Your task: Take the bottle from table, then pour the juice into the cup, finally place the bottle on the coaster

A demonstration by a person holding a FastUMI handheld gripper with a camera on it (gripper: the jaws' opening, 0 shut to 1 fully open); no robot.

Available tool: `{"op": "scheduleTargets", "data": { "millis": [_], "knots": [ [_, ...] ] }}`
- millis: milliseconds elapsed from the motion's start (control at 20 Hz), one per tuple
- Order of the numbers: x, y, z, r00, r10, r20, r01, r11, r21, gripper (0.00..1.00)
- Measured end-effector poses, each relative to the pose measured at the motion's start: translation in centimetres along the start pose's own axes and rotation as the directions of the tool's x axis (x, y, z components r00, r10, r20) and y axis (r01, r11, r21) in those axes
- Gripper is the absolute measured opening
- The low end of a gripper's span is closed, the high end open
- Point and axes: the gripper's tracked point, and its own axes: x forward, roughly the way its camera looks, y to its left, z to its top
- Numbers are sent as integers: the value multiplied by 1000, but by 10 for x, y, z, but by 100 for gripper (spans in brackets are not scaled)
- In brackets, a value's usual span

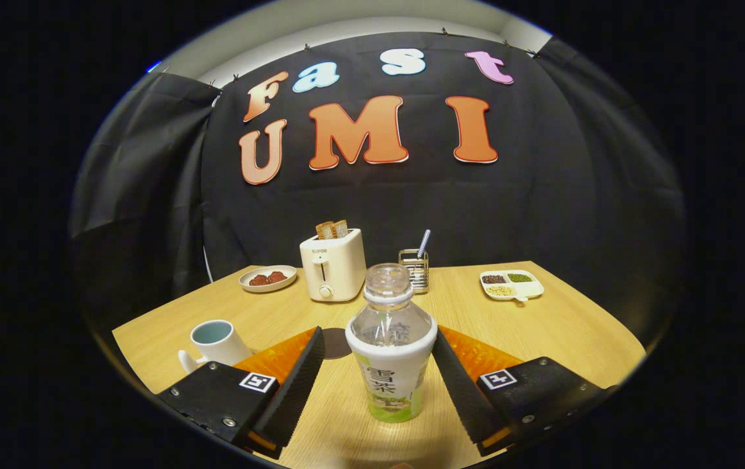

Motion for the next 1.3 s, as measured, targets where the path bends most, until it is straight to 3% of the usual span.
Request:
{"op": "scheduleTargets", "data": {
  "millis": [350,550,800,1050,1300],
  "knots": [
    [13,-9,-32,997,-69,-34,68,997,-27,85],
    [17,-15,-36,993,-117,-33,116,992,-40,66],
    [18,-4,-34,991,-120,-55,115,989,-88,57],
    [20,15,-13,992,-122,-14,115,966,-233,55],
    [28,41,-2,994,-109,13,104,905,-413,55]
  ]
}}
